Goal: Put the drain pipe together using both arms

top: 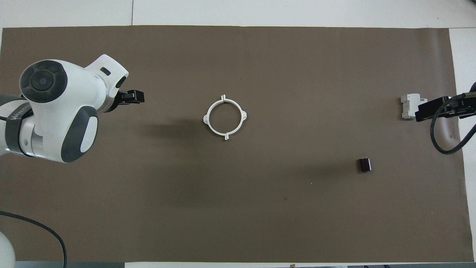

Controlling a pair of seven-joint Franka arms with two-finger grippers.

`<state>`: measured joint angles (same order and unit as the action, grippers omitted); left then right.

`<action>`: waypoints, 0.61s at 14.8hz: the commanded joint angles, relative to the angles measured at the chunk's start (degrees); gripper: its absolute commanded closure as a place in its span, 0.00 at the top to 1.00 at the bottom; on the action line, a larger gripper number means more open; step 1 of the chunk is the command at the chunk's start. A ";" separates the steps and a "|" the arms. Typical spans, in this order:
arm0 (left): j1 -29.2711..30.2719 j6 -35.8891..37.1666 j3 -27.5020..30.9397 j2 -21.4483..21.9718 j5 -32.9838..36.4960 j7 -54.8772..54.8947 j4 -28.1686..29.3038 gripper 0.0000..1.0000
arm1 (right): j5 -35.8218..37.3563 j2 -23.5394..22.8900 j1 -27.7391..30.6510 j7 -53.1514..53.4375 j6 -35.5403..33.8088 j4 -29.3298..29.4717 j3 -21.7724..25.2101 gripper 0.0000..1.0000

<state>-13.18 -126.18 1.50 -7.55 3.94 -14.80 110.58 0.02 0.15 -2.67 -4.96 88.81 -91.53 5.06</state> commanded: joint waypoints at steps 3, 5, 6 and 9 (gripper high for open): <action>5.43 8.39 0.08 5.60 -4.11 10.22 -1.32 1.00 | 0.50 0.37 0.30 0.83 0.92 -0.23 -0.57 1.00; 6.75 13.30 0.52 6.84 -4.11 11.45 -3.42 1.00 | 0.50 0.37 0.30 0.83 0.92 -0.14 -0.57 1.00; 7.72 16.63 0.52 7.19 -4.11 12.15 -5.35 1.00 | 0.42 0.37 0.30 0.83 0.84 -0.14 -0.57 1.00; 10.36 25.43 0.52 7.11 -4.20 17.06 -11.86 1.00 | 0.42 0.37 0.38 0.83 0.84 -0.14 -0.57 1.00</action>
<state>-4.43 -106.45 1.97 -0.10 0.74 -1.45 103.00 0.02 0.15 -2.67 -4.96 88.93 -91.48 5.05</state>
